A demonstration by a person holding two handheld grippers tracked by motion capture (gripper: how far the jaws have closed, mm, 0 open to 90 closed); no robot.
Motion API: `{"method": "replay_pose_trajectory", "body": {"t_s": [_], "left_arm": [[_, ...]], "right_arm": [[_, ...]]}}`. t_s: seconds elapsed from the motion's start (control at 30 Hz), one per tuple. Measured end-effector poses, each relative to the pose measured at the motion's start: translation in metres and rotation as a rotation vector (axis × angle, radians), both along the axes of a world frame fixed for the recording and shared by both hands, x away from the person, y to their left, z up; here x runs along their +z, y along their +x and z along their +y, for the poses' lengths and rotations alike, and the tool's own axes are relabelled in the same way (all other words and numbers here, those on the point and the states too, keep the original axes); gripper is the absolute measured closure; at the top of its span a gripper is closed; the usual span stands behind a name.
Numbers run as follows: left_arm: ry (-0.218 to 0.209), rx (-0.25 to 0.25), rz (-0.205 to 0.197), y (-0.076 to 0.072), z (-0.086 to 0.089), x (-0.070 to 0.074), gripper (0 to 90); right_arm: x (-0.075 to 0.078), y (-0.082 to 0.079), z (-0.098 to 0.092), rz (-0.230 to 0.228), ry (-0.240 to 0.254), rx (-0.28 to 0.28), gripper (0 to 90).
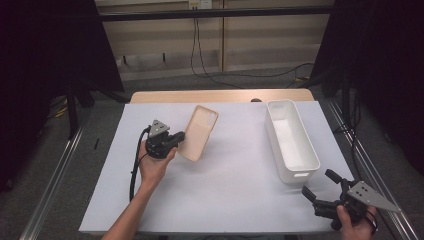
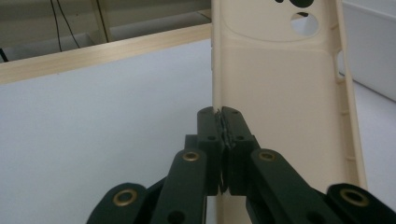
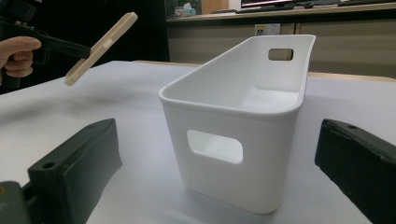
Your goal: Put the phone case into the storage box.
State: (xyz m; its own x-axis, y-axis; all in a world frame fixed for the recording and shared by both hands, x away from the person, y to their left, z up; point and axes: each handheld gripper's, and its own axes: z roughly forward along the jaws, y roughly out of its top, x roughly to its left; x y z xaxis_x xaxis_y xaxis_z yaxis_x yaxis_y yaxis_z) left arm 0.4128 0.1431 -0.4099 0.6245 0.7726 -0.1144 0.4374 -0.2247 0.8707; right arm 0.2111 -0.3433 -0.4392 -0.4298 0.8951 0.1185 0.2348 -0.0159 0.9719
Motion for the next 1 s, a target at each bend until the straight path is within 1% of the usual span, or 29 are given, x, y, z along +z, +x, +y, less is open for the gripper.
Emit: {"method": "replay_pose_trajectory", "body": {"t_s": [0.03,0.13,0.23,0.33,0.5,0.53,0.67,0.7,0.73,0.77,0.83,0.9,0.93,1.0], "left_arm": [[-0.007,-0.001,-0.011,-0.003,0.001,0.002,87.6],[-0.02,0.0,-0.024,-0.01,0.004,0.004,87.7],[-0.017,-0.002,-0.027,-0.015,0.008,0.004,87.7],[-0.026,0.001,-0.027,-0.021,0.014,0.005,87.7],[-0.041,0.01,-0.035,-0.031,0.021,0.006,87.7],[-0.042,0.004,-0.031,-0.033,0.023,0.005,87.7],[-0.04,0.004,-0.041,-0.044,0.027,0.005,87.7],[-0.05,0.004,-0.042,-0.047,0.028,0.005,87.7],[-0.06,0.002,-0.032,-0.05,0.028,0.004,87.7],[-0.059,0.005,-0.032,-0.053,0.028,0.004,87.7],[-0.063,-0.002,-0.033,-0.057,0.028,0.004,87.7],[-0.064,-0.007,-0.032,-0.063,0.028,0.004,87.7],[-0.068,-0.01,-0.033,-0.065,0.028,0.004,87.6],[-0.074,-0.01,-0.033,-0.069,0.028,0.004,87.7]], "right_arm": [[0.0,0.0,0.0,0.001,0.0,-0.001,0.0],[0.0,0.0,0.0,0.0,-0.001,-0.002,0.0],[0.0,0.0,0.0,0.002,0.003,-0.005,0.0],[0.0,0.0,-0.001,0.0,0.001,0.001,0.0],[0.003,-0.001,0.0,-0.002,0.005,-0.008,0.0],[0.003,-0.001,0.0,-0.002,0.002,-0.005,0.0],[0.008,-0.002,0.001,-0.006,0.007,-0.011,0.0],[0.009,-0.003,0.001,-0.008,0.005,-0.012,0.0],[0.01,-0.003,0.001,-0.011,0.009,-0.013,0.0],[0.011,-0.003,0.002,-0.012,0.017,-0.02,0.0],[0.014,-0.003,0.004,-0.015,0.015,-0.021,0.0],[0.017,-0.004,0.006,-0.022,0.021,-0.013,0.0],[0.018,-0.005,0.006,-0.023,0.015,-0.009,0.0],[0.022,-0.005,0.008,-0.027,0.026,-0.005,0.1]]}}
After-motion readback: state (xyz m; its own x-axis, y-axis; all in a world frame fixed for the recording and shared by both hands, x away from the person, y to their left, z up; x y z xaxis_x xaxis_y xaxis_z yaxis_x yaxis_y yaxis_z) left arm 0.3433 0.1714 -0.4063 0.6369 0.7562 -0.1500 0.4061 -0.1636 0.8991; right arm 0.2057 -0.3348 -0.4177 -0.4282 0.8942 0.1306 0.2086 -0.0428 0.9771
